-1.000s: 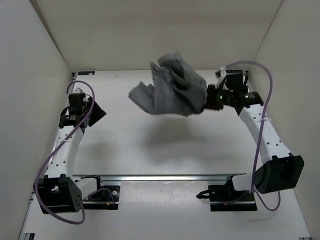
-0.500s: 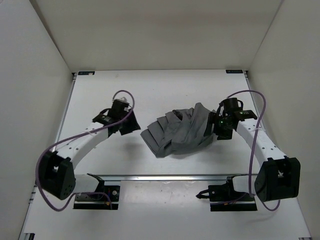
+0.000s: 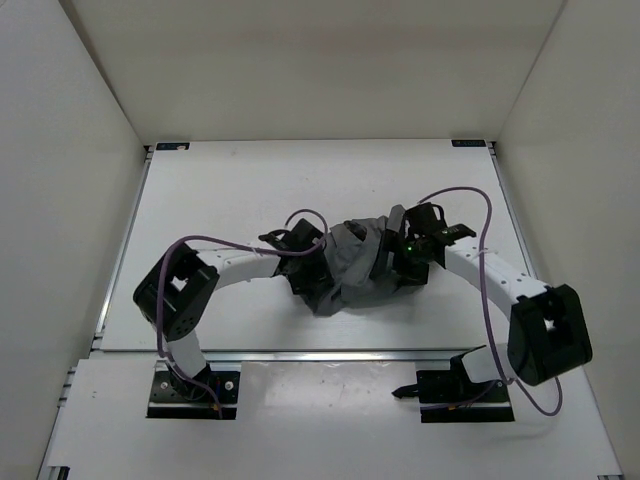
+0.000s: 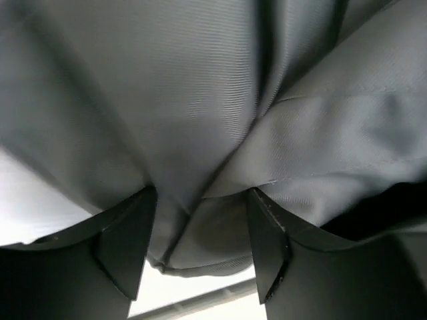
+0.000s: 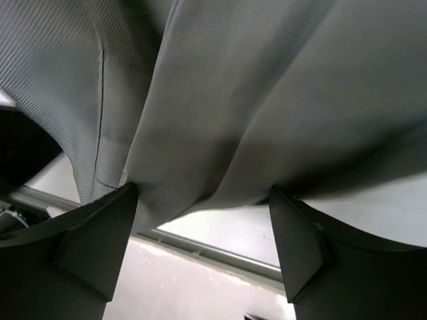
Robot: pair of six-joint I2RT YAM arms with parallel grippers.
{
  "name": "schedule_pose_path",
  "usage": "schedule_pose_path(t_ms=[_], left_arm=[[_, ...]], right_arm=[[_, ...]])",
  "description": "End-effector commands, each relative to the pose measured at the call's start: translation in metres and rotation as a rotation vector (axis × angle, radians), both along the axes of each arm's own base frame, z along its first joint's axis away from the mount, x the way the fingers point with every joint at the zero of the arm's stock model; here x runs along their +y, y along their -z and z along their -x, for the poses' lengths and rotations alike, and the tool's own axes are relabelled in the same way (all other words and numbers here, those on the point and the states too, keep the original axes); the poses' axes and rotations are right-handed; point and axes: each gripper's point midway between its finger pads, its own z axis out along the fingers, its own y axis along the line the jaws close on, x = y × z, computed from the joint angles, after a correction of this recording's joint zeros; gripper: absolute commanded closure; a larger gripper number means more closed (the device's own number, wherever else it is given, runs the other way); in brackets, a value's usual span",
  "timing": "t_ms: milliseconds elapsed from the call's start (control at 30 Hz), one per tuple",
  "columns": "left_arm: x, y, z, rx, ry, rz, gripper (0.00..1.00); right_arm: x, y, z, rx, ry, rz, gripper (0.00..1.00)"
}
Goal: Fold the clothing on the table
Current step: Flatten the skirt out
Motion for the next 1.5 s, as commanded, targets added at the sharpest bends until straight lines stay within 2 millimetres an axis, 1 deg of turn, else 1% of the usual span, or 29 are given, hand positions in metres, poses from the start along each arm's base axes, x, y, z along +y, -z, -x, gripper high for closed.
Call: schedule_pose_path(t_ms=[0, 33, 67, 100, 133, 200, 233, 300, 333, 367, 400, 433, 500, 533, 567, 600, 633, 667, 700, 733, 767, 800, 900, 1033, 1100, 1167, 1267, 1367, 1467], left_arm=[[-0.03, 0.004, 0.007, 0.038, 0.015, 0.067, 0.32], [-0.031, 0.013, 0.005, 0.057, 0.017, 0.052, 0.42], [-0.037, 0.015, 0.012, 0.069, 0.051, 0.053, 0.53], [-0.034, 0.022, 0.011, 0.085, 0.052, 0.038, 0.82], [-0.034, 0.025, 0.012, 0.083, 0.063, 0.03, 1.0], [-0.014, 0.031, 0.007, 0.073, 0.062, -0.025, 1.0], [0.001, 0.035, 0.007, 0.072, 0.069, -0.065, 1.0], [0.045, 0.039, -0.01, 0.081, 0.006, -0.118, 1.0], [0.065, 0.041, -0.007, 0.097, -0.013, -0.155, 1.0], [0.09, 0.039, -0.014, 0.091, -0.035, -0.173, 1.0], [0.114, 0.039, -0.025, 0.088, -0.084, -0.195, 1.0], [0.137, 0.034, -0.031, 0.078, -0.125, -0.211, 1.0], [0.16, 0.024, -0.037, 0.06, -0.176, -0.185, 1.0], [0.165, 0.011, -0.046, 0.017, -0.191, -0.149, 0.95], [0.163, -0.002, -0.051, -0.022, -0.185, -0.12, 0.69], [0.164, -0.018, -0.058, -0.069, -0.184, -0.1, 0.6], [0.157, -0.026, -0.059, -0.086, -0.16, -0.07, 0.57], [0.15, -0.045, -0.065, -0.139, -0.146, -0.035, 0.56], [0.136, -0.064, -0.061, -0.165, -0.103, 0.008, 0.52], [0.13, -0.064, -0.058, -0.16, -0.096, 0.018, 0.5], [0.126, -0.078, -0.059, -0.186, -0.088, 0.034, 0.47], [0.121, -0.081, -0.057, -0.189, -0.079, 0.033, 0.47], [0.124, -0.088, -0.037, -0.184, -0.074, 0.033, 0.46], [0.149, -0.07, -0.015, -0.151, -0.117, -0.024, 0.43], [0.159, -0.059, -0.003, -0.124, -0.093, -0.095, 0.43], [0.164, -0.052, 0.004, -0.114, -0.07, -0.154, 0.42], [0.17, -0.037, 0.023, -0.082, -0.05, -0.216, 0.39], [0.171, -0.036, 0.035, -0.101, -0.053, -0.215, 0.38], [0.169, -0.028, 0.054, -0.091, -0.024, -0.224, 0.36]], right_arm=[[0.018, 0.008, -0.015, 0.014, 0.004, -0.031, 0.25], [0.019, 0.011, -0.017, 0.022, -0.003, -0.028, 0.34], [0.022, 0.012, -0.015, 0.026, -0.028, -0.023, 0.44], [0.024, 0.013, -0.013, 0.04, -0.051, -0.017, 0.69], [0.025, 0.011, -0.013, 0.036, -0.069, -0.019, 1.0], [0.019, 0.004, -0.012, 0.032, -0.074, -0.022, 1.0], [0.014, 0.002, -0.008, 0.031, -0.095, -0.008, 1.0], [-0.006, -0.006, -0.01, 0.01, -0.082, 0.018, 1.0], [-0.015, -0.011, -0.005, 0.01, -0.09, 0.028, 1.0], [-0.03, -0.008, 0.004, 0.042, -0.064, 0.054, 1.0], [-0.044, -0.009, -0.001, 0.029, -0.045, 0.069, 1.0], [-0.057, -0.006, 0.002, 0.045, -0.031, 0.084, 1.0], [-0.074, -0.001, 0.006, 0.059, -0.002, 0.126, 1.0], [-0.082, -0.001, 0.004, 0.06, 0.018, 0.143, 0.88], [-0.085, -0.002, 0.006, 0.064, 0.029, 0.148, 0.75], [-0.087, -0.002, 0.006, 0.061, 0.038, 0.15, 0.71], [-0.083, -0.004, 0.005, 0.055, 0.038, 0.138, 0.64], [-0.079, -0.012, 0.003, 0.03, 0.059, 0.122, 0.57], [-0.067, -0.022, 0.0, -0.012, 0.058, 0.092, 0.53], [-0.062, -0.022, 0.001, -0.012, 0.041, 0.087, 0.53], [-0.056, -0.031, -0.004, -0.042, 0.055, 0.066, 0.53], [-0.048, -0.036, -0.004, -0.045, 0.057, 0.04, 0.53], [-0.019, -0.059, -0.013, -0.097, 0.063, -0.088, 0.49], [0.011, -0.054, -0.006, -0.081, 0.005, -0.074, 0.49], [0.019, -0.039, 0.002, -0.037, -0.008, -0.03, 0.49], [0.019, -0.024, 0.011, -0.007, -0.021, 0.045, 0.48], [0.01, -0.003, 0.026, 0.036, -0.039, 0.142, 0.47], [0.006, 0.011, 0.044, 0.064, -0.05, 0.186, 0.46], [-0.005, 0.018, 0.053, 0.073, -0.05, 0.256, 0.46]])
